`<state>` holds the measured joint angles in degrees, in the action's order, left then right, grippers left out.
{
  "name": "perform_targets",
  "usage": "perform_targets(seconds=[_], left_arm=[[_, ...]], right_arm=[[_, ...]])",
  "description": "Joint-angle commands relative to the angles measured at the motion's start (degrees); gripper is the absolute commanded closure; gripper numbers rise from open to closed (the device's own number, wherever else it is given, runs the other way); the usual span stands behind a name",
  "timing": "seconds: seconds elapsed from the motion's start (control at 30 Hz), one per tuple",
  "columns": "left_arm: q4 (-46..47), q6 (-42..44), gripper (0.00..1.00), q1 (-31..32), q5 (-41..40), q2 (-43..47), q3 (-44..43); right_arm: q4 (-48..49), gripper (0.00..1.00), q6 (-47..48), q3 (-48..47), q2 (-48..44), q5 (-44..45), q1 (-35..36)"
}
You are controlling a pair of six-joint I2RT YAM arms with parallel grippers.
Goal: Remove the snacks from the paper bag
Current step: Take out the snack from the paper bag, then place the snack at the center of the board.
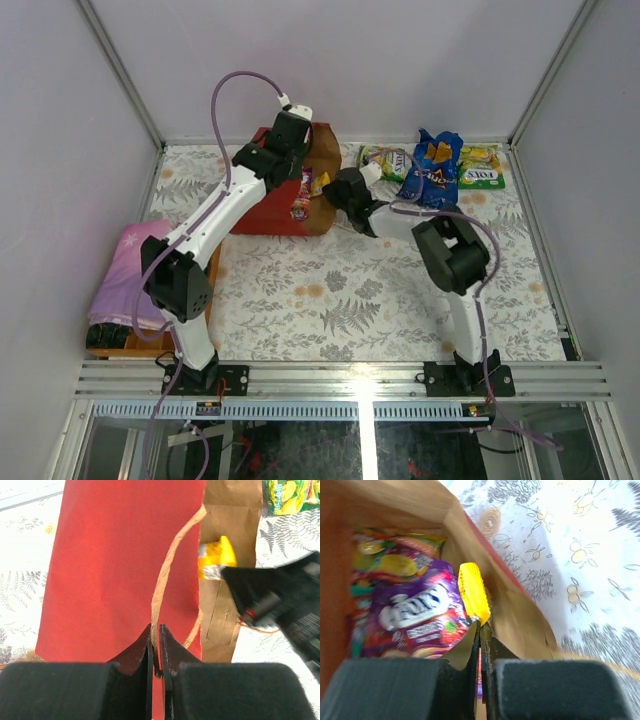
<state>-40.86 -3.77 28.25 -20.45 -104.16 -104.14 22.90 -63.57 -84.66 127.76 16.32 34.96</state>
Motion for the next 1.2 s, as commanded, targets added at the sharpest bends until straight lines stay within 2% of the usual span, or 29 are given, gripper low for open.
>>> perform_targets(seconds=[0.0,0.13,0.23,0.37,0.53,0.63,0.77,0.9,1.17], left_arm=[[-0.3,0.4,0.94,0.4,-1.0,-1.2,-1.6],[-0.4,0.4,0.94,0.4,-1.0,-1.8,-1.6],[-0.4,0.3,0.94,0.5,-1.0,-1.9,-1.6],[-0.4,0.3,0.94,0.6,-0.8,-1.9,-1.6],[-0.3,0.1,0.94,1.0,-0.4,-1.6,-1.5],[-0.3,0.2,0.94,1.7,-0.3,-1.5,-1.5],[-0.2,0.3,0.94,1.9,-0.4,-1.4,-1.4],[-0.1,0.2,0.94,2.1,0.2,-1.1,-1.4],[0.7,1.3,0.92,2.4,-2.5,0.3,-0.3]], right_arm=[[9.7,1.00,7.6,12.9,-19.1,2.3,0.5],[11.8,1.00,18.7,26.1,-33.6,4.6,0.0],[9.7,1.00,24.1,34.0,-43.9,3.4,-3.5],[-1.9,1.00,26.0,39.0,-55.3,1.7,-13.2],[-10.9,1.00,31.4,41.7,-65.5,9.6,-24.9],[-15.8,1.00,30.0,40.4,-66.8,12.1,-33.1],[-25.4,1.00,26.3,36.7,-64.7,21.9,-39.9],[-25.5,1.00,28.0,35.6,-59.3,28.9,-40.5],[-28.4,1.00,20.6,35.6,-46.8,30.4,-40.5]])
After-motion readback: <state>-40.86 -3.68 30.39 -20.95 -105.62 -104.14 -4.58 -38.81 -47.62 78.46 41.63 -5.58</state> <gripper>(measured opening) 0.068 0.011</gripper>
